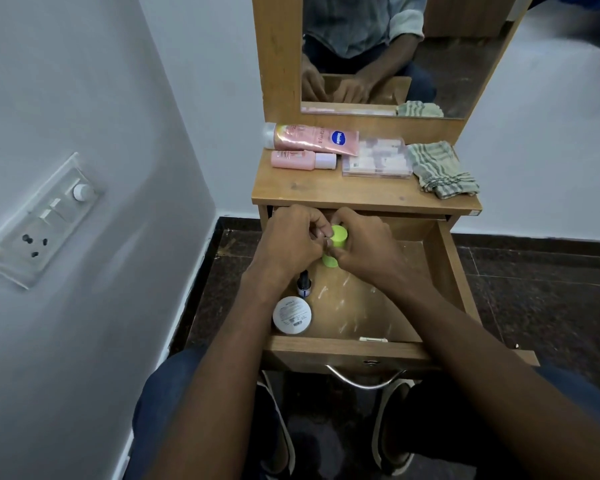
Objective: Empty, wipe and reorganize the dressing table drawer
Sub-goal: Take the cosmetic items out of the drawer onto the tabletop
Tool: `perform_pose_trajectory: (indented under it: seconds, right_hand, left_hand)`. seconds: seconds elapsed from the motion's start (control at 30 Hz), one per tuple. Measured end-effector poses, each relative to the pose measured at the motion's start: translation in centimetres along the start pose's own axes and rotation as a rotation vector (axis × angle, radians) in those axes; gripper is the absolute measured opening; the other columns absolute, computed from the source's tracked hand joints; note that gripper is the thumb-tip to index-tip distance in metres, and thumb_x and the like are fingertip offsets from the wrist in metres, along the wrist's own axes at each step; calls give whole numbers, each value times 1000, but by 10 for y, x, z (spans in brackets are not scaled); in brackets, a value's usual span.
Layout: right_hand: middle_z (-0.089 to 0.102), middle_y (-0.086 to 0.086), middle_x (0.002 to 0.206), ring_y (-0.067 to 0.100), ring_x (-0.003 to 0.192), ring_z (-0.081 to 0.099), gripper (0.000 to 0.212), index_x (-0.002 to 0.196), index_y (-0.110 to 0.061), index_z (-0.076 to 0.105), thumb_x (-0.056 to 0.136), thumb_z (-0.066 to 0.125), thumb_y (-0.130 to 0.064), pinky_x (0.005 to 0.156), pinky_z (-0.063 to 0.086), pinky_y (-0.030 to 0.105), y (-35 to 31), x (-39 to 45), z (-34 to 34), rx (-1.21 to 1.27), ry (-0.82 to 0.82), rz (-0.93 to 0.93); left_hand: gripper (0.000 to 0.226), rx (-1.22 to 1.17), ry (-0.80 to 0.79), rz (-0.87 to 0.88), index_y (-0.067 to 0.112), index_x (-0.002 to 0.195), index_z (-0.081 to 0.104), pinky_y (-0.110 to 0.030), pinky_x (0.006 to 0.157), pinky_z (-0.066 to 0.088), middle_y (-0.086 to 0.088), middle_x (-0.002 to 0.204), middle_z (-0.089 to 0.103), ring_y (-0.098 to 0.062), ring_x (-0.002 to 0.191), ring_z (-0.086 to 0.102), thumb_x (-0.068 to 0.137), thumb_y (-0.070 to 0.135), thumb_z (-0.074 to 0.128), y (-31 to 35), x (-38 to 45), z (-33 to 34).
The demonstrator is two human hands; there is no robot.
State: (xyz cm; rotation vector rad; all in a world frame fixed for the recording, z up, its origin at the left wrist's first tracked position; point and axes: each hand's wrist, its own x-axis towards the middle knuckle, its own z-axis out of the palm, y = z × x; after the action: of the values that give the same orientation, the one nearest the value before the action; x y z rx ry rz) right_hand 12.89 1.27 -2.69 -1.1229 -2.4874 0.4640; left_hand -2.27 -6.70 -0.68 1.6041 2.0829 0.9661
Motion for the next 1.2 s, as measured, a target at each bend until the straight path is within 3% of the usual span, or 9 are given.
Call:
perform_pose_trajectory:
  seconds: [0.13,0.33,0.43,0.6,0.87,0.93,1.03,1.1,1.2]
  right_hand:
    - [69,-6,86,21,82,63,36,98,-28,63,72,87,-28,67,53,36,0,-1,-6,91,-3,88]
    - [70,-7,86,20,81,63,34,99,-27,66,71,85,-22,67,47,31,-2,-6,-15,132,-33,69]
    - [69,-9,86,18,81,63,34,99,-28,65,72,85,-22,65,45,30,-5,-8,-15,138,-62,54]
    - [69,-8,91,18,84,64,38,100,-33,63,73,88,-24,64,47,30,-6,-10,-10,90,-98,39]
    - [68,-5,107,23,99,63,49,109,-33,58,73,92,-33,72,48,35,-8,-11,-11,-20,-85,9]
    - [67,-4,113,21,102,62,51,114,-26,61,76,88,-44,75,54,38,-13,-14,-19,-160,26,-115]
    - [68,-3,98,19,88,60,33,97,-20,69,81,83,-45,60,50,33,-20,-21,-29,-212,254,-360]
    - [71,-6,88,16,81,64,19,86,-21,73,84,81,-38,58,49,30,-26,-26,-28,-169,145,-487]
    - [78,-8,97,17,89,72,10,98,-24,80,89,77,-30,68,56,35,-39,-35,-17,-156,-318,-495]
  left_hand:
    - [21,5,-59,-50,27,78,76,-21,72,57,13,80,75,0,72,68,83,12,89,1,0,-11]
    - [24,214,-374,-148,26,84,79,-21,68,51,13,79,71,-9,80,70,73,18,98,8,-8,-34]
    - [36,304,-425,-174,32,78,71,-32,78,58,5,91,72,-17,89,70,65,17,102,9,-12,-26]
    - [34,399,-364,-159,25,95,83,-43,88,62,-2,106,74,-25,95,70,67,16,100,8,-14,-17]
    - [29,409,-263,-127,25,90,86,-43,87,63,-2,104,76,-24,92,70,67,11,97,7,-13,-13]
    - [30,389,-238,-124,28,87,85,-44,86,63,-1,106,75,-24,91,70,66,12,97,6,-13,-13]
    - [36,358,-237,-124,30,88,82,-43,83,64,1,102,74,-22,87,71,60,16,100,3,-12,-16]
    - [36,338,-248,-94,30,86,82,-39,80,64,7,90,75,-17,82,71,59,15,101,0,-11,-20]
    - [35,295,-275,-78,28,89,85,-33,81,64,10,85,78,-9,79,72,65,4,96,-2,-9,-26]
